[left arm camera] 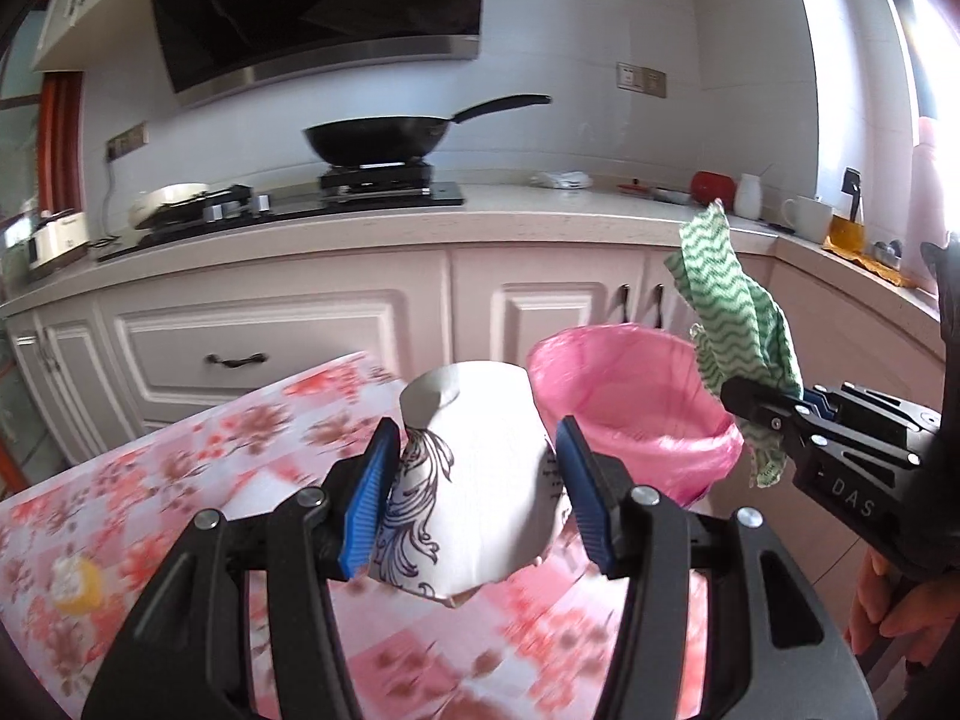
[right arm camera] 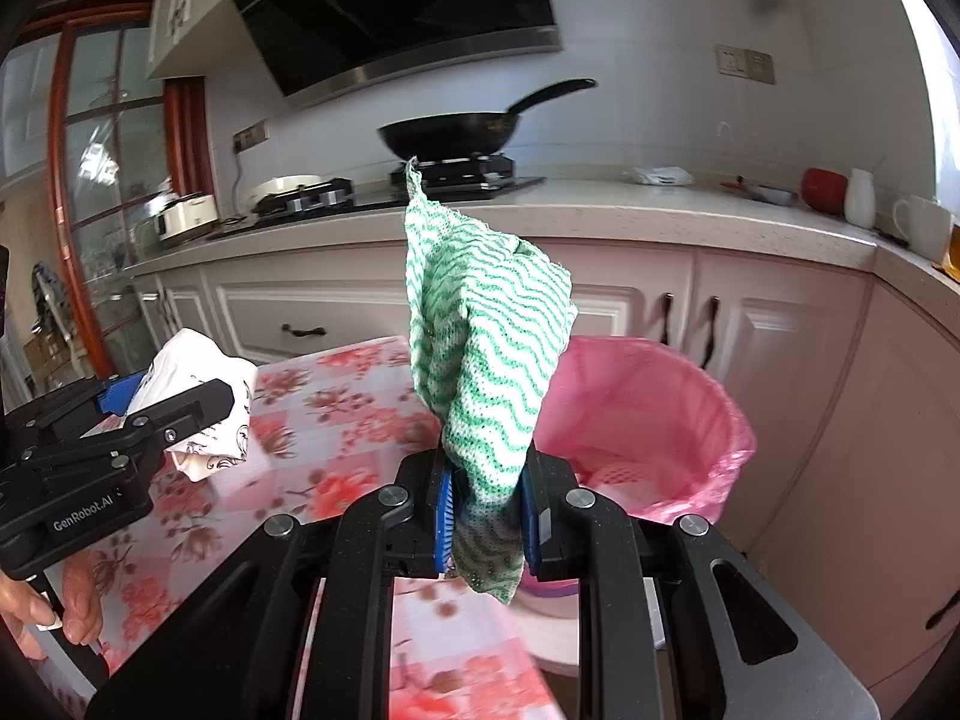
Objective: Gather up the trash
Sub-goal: 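Carry the green cloth and white paper over the pink bin, then open both tools to drop the cloth and paper into the bin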
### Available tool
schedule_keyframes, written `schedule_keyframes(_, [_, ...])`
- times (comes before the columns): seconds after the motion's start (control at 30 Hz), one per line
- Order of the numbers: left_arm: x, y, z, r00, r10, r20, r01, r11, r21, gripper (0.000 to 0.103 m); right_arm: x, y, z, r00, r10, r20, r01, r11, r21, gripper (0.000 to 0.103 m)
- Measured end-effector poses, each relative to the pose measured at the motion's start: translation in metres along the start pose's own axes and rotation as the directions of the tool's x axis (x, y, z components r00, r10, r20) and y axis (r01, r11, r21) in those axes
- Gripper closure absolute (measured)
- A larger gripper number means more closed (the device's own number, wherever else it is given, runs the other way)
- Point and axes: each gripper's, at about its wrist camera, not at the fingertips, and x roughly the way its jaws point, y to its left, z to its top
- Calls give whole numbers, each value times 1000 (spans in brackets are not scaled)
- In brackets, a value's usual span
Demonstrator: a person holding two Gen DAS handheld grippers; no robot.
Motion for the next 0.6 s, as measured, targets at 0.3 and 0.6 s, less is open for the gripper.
schedule_keyframes(0.3, [76,-33,46,995,-98,-18,98,995,11,51,32,-64,22,996,-85,-3,85,995,59,84])
schedule_keyframes(0.6, [156,-67,67,983,-171,-62,171,985,-9,51,79,-103,28,995,-95,-42,97,994,53,83])
